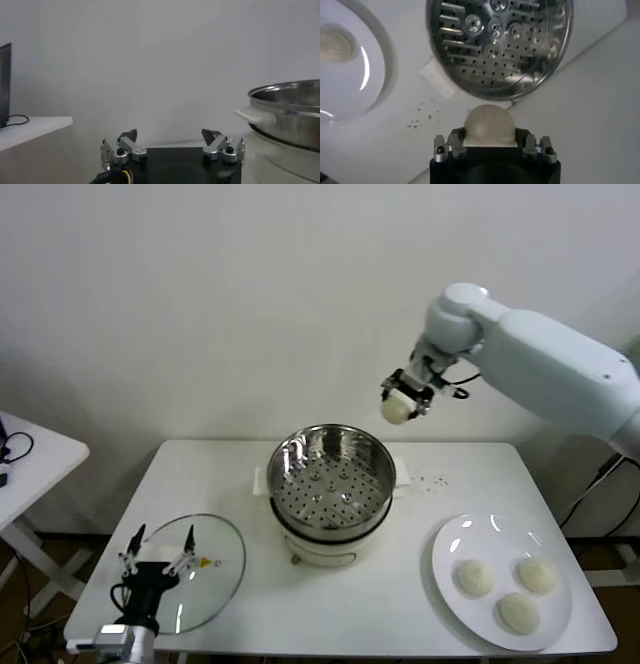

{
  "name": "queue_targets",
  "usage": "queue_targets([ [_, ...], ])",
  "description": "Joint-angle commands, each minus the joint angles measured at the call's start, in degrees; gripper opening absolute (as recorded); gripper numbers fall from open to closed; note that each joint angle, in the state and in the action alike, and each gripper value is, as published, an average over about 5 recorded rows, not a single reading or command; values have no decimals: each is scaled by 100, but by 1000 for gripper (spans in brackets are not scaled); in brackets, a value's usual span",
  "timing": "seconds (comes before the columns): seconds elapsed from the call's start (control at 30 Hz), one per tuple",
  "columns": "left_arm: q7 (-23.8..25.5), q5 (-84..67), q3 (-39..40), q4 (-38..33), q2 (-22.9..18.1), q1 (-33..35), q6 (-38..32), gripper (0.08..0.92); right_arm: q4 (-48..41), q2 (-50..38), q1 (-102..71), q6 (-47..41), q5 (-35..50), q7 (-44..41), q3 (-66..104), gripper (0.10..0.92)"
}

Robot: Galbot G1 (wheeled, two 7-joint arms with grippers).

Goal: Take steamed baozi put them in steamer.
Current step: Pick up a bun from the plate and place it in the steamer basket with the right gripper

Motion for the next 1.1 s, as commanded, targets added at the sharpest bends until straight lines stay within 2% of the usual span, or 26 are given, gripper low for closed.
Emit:
queue_targets([
  [0.03, -1, 3, -3, 3, 8, 0, 5, 823, -107, 1115, -574, 359, -1064, 1, -44, 658],
  [0.43, -4, -8, -18, 121, 4, 21, -36, 823, -196, 1028, -1282, 904, -2307, 91, 127, 662],
  [0.8, -5, -15, -10, 200, -9, 12, -61, 823, -432, 1353, -1731, 1310, -3261, 286, 527, 662],
  [1.1, -12, -31, -27, 224, -20, 16, -76, 823, -547, 1437, -1858, 1425, -3611, 360, 660, 662],
])
